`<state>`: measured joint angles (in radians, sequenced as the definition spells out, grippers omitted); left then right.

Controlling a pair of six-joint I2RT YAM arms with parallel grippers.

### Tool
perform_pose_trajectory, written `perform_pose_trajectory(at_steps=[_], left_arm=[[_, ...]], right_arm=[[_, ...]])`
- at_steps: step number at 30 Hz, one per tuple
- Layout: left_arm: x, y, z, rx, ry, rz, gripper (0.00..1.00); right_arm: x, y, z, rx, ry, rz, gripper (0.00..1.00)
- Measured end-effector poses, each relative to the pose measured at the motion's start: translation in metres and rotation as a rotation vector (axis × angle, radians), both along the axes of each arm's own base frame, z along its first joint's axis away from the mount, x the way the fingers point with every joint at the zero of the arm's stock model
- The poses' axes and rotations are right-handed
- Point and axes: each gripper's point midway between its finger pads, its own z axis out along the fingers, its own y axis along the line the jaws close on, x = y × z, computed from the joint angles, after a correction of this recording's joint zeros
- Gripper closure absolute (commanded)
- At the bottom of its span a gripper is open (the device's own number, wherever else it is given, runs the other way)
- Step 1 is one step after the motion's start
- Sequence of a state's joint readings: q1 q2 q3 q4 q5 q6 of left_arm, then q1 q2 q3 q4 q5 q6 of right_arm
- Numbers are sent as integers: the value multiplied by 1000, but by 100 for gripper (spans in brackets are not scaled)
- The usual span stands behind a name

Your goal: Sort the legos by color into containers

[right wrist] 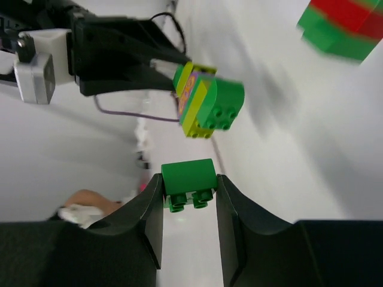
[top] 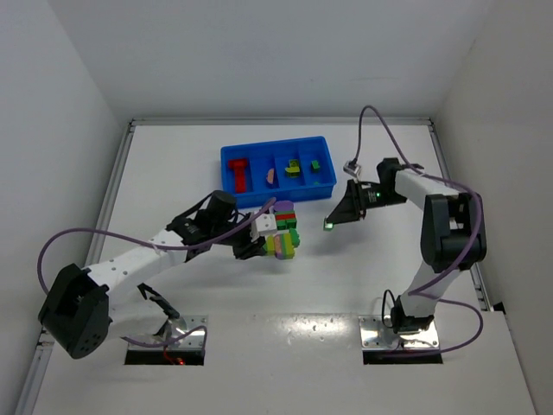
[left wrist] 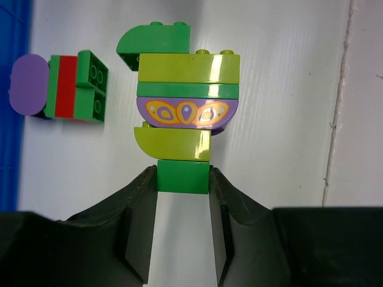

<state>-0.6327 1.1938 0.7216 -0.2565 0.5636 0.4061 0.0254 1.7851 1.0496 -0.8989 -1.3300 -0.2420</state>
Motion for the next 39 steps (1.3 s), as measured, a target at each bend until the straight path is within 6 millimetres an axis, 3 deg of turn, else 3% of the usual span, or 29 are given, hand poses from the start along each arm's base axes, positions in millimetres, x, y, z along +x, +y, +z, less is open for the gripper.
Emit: perform_pose_trajectory(at_steps=[4,7,14,18,25,26,27,28,29,34,39], left_arm=[[-4,5,-7,10,13,5,100],[-4,6,-7,9,13,8,100],[0,9,-7,9,14,22,100],[1,10,-7,9,14,28,100],[2,11,-7,9,14,31,100],[2,11,-7,9,14,31,100],[2,11,-7,9,14,31,100],[2,11,-7,9,14,31,100],[2,11,-7,9,14,31,100],[2,11,-7,8,14,32,100],[3,10,-6,3,15,38,100]], right_arm=[[45,1,13,-97,-140,-19,100],[86,0,11,-220,-242,-94,100],[218,-4,34,-444,-485,-342,100],[267,-3,21,-524,-530,-421,98],[273,8,-41,-666,-472,-405,78],[273,9,-47,-681,-467,-400,72],[272,8,-51,-695,-468,-396,57],[271,8,-53,-707,-467,-393,50],[271,6,-54,-722,-474,-391,42],[272,4,-49,-732,-502,-388,38],[239,10,-23,-663,-519,-331,38]])
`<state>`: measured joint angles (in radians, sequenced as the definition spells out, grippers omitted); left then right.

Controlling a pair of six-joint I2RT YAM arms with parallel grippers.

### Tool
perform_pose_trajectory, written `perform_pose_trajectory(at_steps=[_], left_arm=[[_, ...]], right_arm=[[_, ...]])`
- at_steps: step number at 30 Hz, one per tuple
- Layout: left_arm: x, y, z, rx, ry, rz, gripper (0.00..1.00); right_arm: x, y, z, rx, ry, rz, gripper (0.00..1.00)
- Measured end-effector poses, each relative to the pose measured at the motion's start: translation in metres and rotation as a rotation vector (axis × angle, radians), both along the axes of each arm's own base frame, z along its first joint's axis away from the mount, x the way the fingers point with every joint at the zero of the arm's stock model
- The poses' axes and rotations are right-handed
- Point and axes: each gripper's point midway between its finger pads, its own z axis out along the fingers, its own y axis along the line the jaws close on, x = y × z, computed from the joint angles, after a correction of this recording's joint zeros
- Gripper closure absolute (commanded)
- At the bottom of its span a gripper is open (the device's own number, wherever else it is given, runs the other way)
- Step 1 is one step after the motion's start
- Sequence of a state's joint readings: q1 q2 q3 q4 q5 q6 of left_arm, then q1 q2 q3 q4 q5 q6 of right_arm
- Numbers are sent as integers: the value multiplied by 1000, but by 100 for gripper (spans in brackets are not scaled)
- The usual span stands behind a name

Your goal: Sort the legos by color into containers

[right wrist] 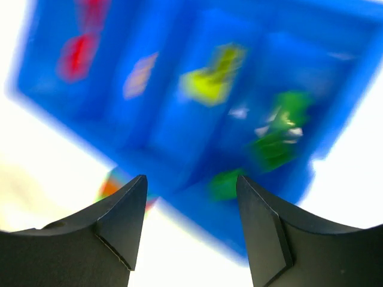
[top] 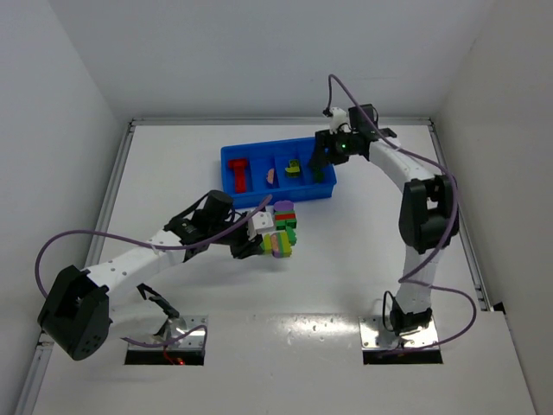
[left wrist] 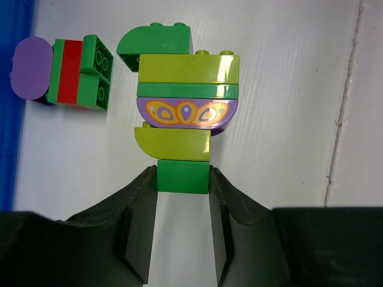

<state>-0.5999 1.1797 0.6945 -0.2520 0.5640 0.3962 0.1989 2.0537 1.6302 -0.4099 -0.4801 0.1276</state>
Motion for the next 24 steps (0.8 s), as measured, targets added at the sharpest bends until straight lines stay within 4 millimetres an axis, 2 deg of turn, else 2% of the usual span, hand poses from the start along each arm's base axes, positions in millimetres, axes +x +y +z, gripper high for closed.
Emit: perform_pose_trajectory(at_steps=[4,6,9,11,13,16,18,21,24], left_arm=[[1,0,1,-3,6,9,100],[3,1,3,-9,7,20,100],[8,-1,11,-26,2,33,100],[12,-4,19,-43,-4,40,100],[16,-8,30,-67,-12,48,100],[24,-12,46,-98,-32,61,100],[28,-14,53,-111,-40,66,100],[32,-18,58,-124,-40,71,100],[32,-18,55,-121,-26,76,100]], right_arm=[[-59,19,39,169,33,182,38],[-92,28,50,255,65,309,38],[-139,38,43,355,184,454,37],[-169,44,26,424,309,524,36],[-188,47,9,480,422,551,33],[-209,47,-14,546,569,560,33],[-218,47,-19,587,628,565,31],[-220,48,-18,631,634,582,31],[-221,50,-9,665,616,593,31]])
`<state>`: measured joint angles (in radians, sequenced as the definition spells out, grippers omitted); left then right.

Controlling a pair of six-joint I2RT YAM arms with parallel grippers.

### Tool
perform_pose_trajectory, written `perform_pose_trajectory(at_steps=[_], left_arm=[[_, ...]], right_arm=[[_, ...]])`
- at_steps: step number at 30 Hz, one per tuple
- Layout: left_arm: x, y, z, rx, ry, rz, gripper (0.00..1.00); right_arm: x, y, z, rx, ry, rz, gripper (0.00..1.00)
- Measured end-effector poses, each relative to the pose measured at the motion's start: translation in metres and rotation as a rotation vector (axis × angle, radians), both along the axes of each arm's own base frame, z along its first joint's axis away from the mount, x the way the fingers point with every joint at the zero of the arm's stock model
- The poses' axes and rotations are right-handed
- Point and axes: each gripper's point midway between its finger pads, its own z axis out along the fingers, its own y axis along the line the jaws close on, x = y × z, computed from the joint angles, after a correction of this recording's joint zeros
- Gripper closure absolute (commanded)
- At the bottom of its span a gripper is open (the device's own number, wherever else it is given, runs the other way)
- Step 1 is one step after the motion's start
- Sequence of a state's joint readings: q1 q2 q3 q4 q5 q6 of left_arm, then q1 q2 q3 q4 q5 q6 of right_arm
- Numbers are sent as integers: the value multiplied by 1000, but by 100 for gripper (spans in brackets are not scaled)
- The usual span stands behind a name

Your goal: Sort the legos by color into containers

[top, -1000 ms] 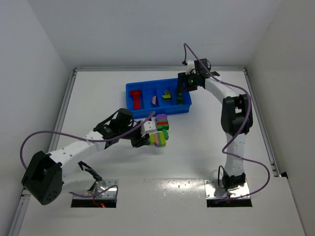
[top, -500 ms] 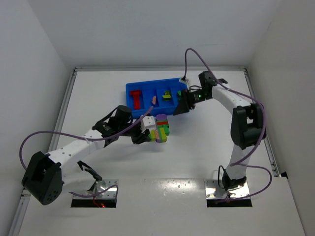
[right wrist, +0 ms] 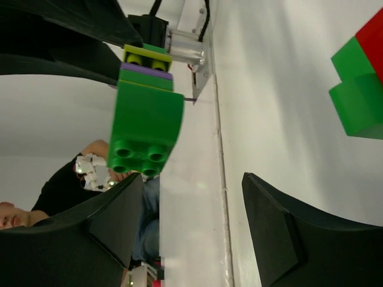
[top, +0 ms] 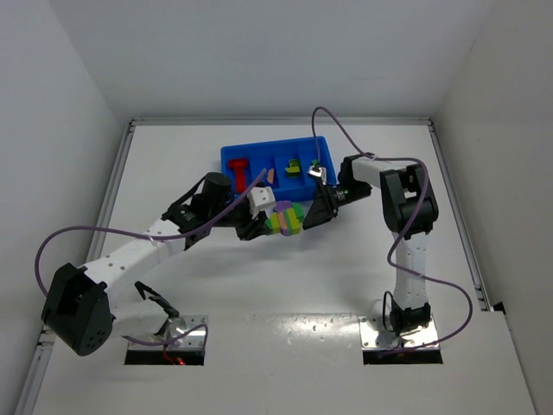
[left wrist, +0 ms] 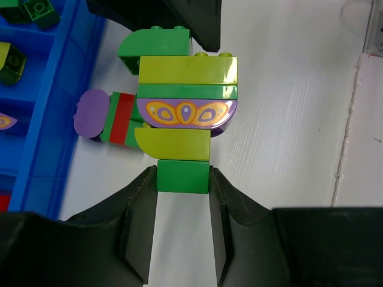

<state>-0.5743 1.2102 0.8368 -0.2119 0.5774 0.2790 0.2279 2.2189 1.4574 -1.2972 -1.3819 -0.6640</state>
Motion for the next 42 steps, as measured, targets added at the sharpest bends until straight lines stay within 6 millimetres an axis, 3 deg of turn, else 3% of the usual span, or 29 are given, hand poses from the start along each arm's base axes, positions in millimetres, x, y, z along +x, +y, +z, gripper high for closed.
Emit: perform_pose_trajectory(at_steps=[16,29,33,34,36,37,42], left_arm=[[0,0,-1,0,4,2,100],[-1,-1,-1,-2,6,-4,100],[-1,-1,-1,-4,9,-8,100],[-1,-2,-1,-5,8,-8,100],[0,-2,0,-6,3,-8,100],[0,-2,0,-5,-1,-8,100],[2,-2,2,-9,-14,-7,100]], right_arm=[[6,-7,37,78,-67,-59,31],[-4,11,40,81,-60,-1,31],[1,12,42,84,-74,0,50],[3,13,41,84,-75,0,61],[5,12,40,82,-70,-4,72],[4,11,40,77,-55,-6,82],[7,7,41,73,-33,-24,97]])
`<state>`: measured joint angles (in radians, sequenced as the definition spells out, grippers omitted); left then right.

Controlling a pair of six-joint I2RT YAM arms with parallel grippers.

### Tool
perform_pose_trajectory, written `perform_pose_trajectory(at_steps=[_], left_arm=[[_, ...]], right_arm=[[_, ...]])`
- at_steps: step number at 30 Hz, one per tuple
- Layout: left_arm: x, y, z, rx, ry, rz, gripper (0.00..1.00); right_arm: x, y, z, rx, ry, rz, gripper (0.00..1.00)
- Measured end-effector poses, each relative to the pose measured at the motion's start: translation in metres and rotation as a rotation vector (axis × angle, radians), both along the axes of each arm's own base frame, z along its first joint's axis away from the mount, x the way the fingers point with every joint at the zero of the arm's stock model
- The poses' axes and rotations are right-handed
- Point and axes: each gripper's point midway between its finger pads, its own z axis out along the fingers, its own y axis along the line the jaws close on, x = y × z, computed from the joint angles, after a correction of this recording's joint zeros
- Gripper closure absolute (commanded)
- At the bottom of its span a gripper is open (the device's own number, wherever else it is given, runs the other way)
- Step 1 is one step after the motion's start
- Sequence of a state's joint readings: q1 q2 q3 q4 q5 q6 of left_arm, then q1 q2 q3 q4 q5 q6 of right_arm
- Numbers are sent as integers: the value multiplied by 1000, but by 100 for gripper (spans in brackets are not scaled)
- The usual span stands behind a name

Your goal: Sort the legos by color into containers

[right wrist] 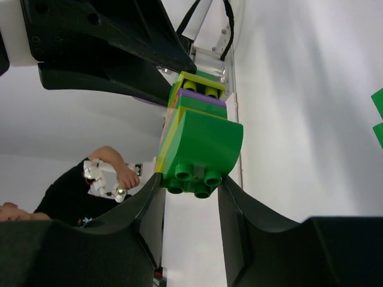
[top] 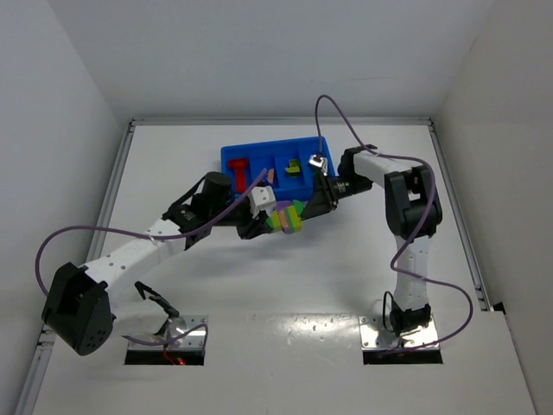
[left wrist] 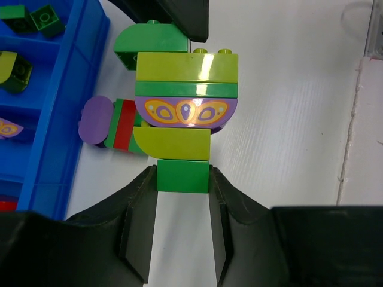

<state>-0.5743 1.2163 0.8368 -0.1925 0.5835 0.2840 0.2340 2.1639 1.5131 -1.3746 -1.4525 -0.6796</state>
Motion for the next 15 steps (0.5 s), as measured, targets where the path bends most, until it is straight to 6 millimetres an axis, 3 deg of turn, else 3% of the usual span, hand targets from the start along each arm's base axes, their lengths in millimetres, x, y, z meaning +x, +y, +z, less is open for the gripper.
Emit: perform_pose_trajectory(at_steps=[4,12,15], left_arm=[[3,-2,3,-13,-18,0,100],[-3,1,-8,1,14,-1,100],[-3,1,-9,2,15,-1,100]], right_arm=[[4,-6,1,10,16,-30,98],[32,-48,-5,12,-13,-167,99],[33,-54,-8,12,-10,-186,99]])
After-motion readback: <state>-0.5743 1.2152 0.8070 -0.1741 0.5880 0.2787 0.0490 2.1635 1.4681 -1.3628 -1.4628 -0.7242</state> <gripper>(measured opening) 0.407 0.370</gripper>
